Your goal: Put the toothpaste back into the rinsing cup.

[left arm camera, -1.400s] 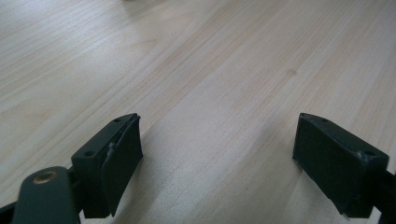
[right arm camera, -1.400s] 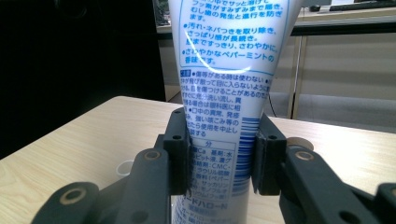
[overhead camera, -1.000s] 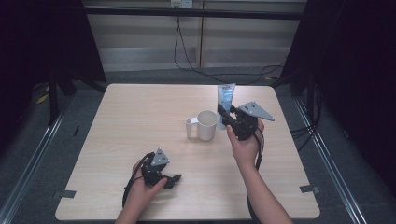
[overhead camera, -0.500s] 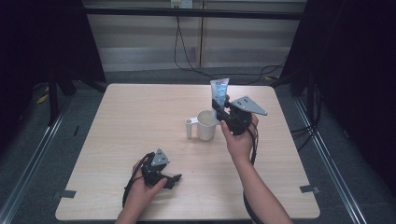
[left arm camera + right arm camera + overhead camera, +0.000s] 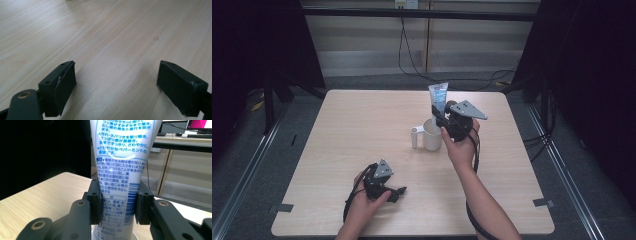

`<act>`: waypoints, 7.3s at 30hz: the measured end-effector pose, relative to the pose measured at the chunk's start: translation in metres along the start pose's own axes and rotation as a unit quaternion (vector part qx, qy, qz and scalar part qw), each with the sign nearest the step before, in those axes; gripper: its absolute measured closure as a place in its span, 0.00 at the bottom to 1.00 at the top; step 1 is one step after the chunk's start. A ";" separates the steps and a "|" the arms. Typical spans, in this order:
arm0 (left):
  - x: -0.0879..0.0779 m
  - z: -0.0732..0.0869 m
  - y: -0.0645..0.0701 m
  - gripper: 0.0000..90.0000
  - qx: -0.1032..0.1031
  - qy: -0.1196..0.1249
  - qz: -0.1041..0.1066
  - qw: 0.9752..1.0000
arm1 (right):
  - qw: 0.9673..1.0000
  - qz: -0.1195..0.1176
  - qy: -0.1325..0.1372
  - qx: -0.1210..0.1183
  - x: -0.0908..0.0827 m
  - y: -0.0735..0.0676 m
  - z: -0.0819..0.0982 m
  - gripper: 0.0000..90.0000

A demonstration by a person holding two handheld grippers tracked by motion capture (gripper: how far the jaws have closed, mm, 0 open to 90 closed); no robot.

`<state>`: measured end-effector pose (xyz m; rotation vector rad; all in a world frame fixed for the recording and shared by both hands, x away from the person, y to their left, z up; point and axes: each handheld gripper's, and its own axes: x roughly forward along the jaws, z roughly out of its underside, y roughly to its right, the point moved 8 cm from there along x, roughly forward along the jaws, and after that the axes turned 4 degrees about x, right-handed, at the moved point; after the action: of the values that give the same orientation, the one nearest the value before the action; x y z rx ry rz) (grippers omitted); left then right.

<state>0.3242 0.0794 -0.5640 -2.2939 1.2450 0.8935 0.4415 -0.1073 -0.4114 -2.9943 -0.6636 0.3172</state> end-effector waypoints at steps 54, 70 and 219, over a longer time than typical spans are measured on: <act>0.000 0.000 0.000 0.17 0.002 0.000 -0.001 1.000 | 1.000 0.009 -0.019 0.002 0.027 0.005 0.034 0.70; 0.000 0.000 0.000 0.17 0.001 0.000 -0.001 1.000 | 0.999 0.011 -0.030 0.013 0.027 0.008 0.050 0.69; 0.000 0.000 0.000 0.16 0.001 -0.001 0.000 1.000 | 0.989 -0.062 -0.136 0.002 -0.039 0.021 0.070 0.15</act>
<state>0.3243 0.0788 -0.5641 -2.2914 1.2443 0.8938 0.4005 -0.1425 -0.4745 -2.9143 -0.8647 0.7249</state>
